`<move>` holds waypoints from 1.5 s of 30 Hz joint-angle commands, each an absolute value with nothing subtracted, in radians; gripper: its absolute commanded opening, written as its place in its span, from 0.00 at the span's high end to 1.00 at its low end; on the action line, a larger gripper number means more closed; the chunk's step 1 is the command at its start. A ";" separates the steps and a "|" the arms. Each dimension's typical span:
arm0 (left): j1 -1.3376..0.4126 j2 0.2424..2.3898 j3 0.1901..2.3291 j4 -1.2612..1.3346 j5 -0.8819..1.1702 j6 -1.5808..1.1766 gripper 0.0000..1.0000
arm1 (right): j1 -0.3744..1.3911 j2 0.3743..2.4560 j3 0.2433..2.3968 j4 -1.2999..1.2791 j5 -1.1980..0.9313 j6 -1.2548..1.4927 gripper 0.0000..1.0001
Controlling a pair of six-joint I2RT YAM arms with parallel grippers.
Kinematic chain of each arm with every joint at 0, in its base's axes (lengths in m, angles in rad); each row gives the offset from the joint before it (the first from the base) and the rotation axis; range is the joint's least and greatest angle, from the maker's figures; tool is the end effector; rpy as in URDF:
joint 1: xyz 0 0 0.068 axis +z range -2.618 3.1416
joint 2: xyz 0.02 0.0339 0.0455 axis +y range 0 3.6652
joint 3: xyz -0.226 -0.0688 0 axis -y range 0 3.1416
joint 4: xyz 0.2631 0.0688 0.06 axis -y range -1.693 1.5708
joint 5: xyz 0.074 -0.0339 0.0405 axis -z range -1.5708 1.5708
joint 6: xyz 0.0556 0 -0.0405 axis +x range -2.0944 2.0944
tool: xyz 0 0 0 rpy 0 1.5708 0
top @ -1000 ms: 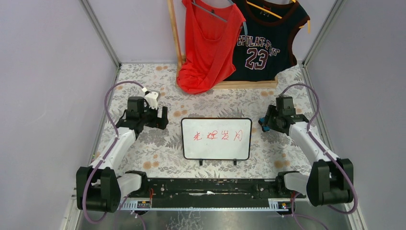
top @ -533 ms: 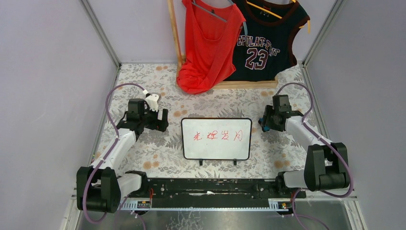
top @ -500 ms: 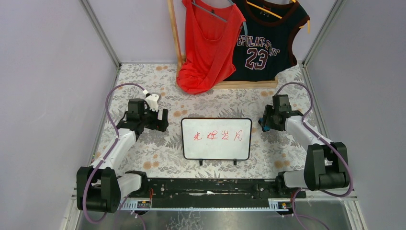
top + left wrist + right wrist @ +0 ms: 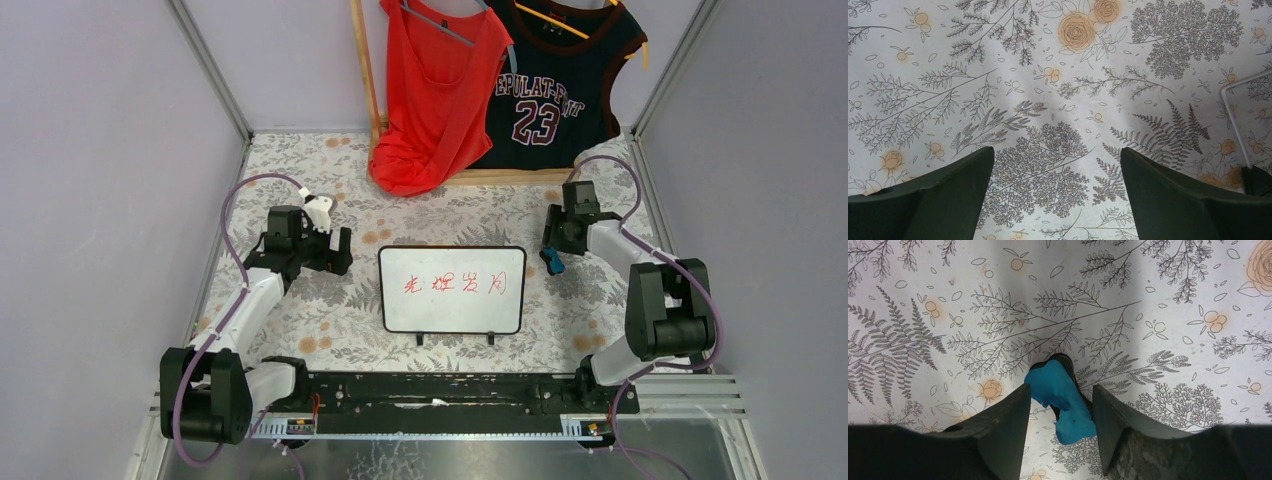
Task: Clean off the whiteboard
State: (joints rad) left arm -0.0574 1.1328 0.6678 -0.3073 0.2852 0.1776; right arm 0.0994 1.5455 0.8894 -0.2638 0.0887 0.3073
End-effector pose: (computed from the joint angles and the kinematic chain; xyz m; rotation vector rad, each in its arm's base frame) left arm 0.2761 -0.0315 0.1649 0.4108 2.2834 -0.2732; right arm 0.3366 0.0286 0.1235 0.2950 2.4690 0.0614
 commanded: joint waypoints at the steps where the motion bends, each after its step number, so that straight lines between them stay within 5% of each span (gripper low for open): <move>1: -0.049 1.131 0.657 -0.304 0.294 0.198 0.04 | 0.106 1.565 0.930 -0.242 0.097 0.290 0.45; 27: -0.049 1.152 0.661 -0.304 0.300 0.191 0.04 | 0.105 1.512 0.760 -0.156 0.020 0.343 0.47; 45: -0.049 1.163 0.655 -0.299 0.295 0.186 0.04 | 0.105 1.434 0.903 -0.299 0.141 0.302 0.46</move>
